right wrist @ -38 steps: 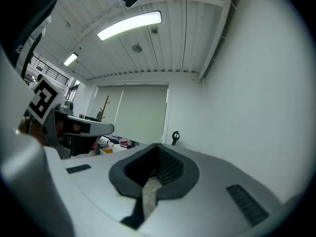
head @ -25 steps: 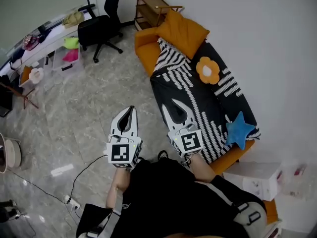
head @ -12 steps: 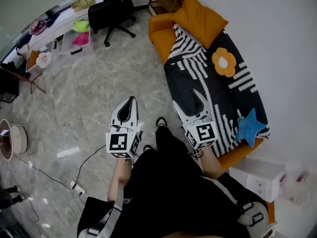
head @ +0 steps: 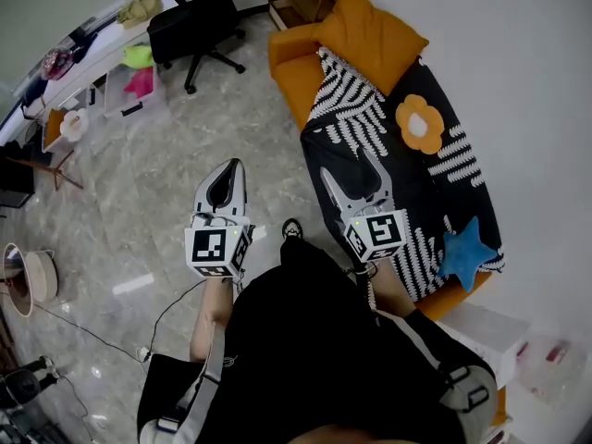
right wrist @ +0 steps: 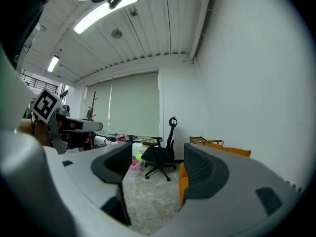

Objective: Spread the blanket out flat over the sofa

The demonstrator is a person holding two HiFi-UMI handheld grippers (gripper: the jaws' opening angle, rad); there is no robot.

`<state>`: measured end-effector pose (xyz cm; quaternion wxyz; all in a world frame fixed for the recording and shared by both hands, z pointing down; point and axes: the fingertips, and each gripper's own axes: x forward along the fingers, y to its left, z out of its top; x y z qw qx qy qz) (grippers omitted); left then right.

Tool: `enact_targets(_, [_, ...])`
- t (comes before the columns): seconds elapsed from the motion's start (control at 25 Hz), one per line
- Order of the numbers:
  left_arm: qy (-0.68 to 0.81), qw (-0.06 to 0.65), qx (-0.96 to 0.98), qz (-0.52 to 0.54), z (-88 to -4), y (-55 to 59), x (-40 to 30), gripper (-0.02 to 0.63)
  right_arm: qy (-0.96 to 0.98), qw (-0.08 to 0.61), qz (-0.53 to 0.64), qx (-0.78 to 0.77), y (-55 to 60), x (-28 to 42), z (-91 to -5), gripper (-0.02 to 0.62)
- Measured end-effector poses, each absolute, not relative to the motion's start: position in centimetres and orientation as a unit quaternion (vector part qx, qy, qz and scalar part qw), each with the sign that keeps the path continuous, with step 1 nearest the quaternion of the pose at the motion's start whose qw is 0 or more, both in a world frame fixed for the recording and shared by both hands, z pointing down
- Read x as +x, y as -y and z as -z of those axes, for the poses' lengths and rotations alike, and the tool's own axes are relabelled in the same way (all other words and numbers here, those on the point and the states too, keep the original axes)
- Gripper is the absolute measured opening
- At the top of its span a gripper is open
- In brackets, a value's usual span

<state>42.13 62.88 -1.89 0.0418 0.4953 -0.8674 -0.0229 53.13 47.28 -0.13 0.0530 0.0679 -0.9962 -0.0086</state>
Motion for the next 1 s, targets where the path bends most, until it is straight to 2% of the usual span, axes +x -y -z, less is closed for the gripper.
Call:
enact_targets(0.6, [0.858,0.066,0.510,-0.003,1.2,-49.5,31.7,0.021,0.994,0.062,-0.024,0.089,-33.8,43.6,-1.4,0.328])
enact_targets(1.0, [0.814,0.073,0.576,0.002,-0.3,-41.0,21.1,0.021,0.985,0.081,-0.034,0.147,-28.1,34.4,-3.1,0.328])
